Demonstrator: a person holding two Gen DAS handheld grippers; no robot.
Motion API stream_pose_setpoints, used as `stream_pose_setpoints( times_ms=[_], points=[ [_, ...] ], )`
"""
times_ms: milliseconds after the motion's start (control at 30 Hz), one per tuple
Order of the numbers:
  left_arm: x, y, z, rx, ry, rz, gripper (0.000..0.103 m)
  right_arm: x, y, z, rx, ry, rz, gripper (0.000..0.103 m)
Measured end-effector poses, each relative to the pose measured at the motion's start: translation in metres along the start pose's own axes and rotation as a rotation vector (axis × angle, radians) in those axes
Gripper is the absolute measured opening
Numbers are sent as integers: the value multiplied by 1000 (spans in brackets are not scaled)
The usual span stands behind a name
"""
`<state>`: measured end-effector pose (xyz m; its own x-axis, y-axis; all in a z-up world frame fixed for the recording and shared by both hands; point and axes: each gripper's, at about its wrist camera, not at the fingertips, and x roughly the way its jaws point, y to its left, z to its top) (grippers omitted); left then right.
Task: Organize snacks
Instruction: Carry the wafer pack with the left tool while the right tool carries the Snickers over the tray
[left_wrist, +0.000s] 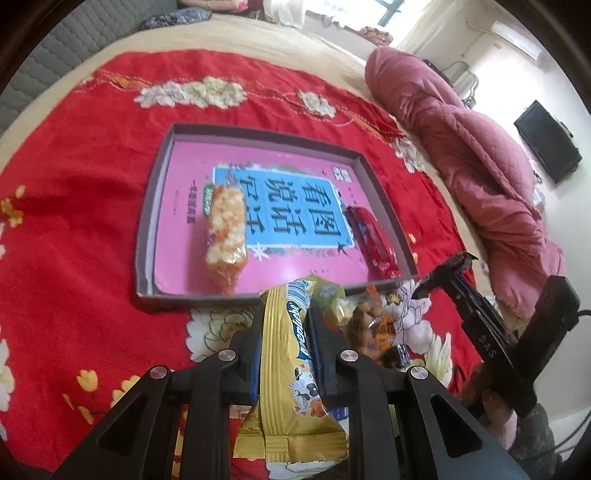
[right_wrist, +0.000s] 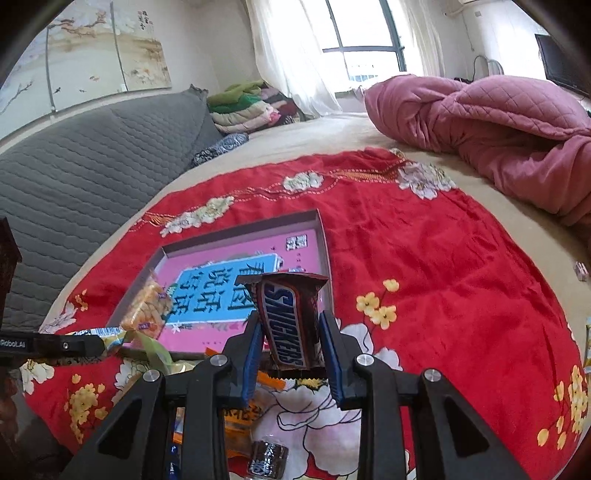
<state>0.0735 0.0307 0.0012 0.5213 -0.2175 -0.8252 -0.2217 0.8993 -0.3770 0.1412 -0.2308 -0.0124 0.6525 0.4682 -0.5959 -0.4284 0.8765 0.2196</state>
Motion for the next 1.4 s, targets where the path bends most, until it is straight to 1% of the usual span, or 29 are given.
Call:
stream_pose_setpoints(
  times_ms=[333,767,1200,1400],
  points=[
    [-10,-1,4,-5,-39,-2,21,-10,10,7,-21,-44,21,31],
    [-22,-3,18,-17,-99,-8,21,-16,25,20,-51,-95,35,31],
    [-26,-7,39,-35,-157,-7,21,-15,36,42,-43,-147,79,31],
    [-22,-9,49,-54,-170,-12,21,-10,42,53,-24,-145,72,31]
  ],
)
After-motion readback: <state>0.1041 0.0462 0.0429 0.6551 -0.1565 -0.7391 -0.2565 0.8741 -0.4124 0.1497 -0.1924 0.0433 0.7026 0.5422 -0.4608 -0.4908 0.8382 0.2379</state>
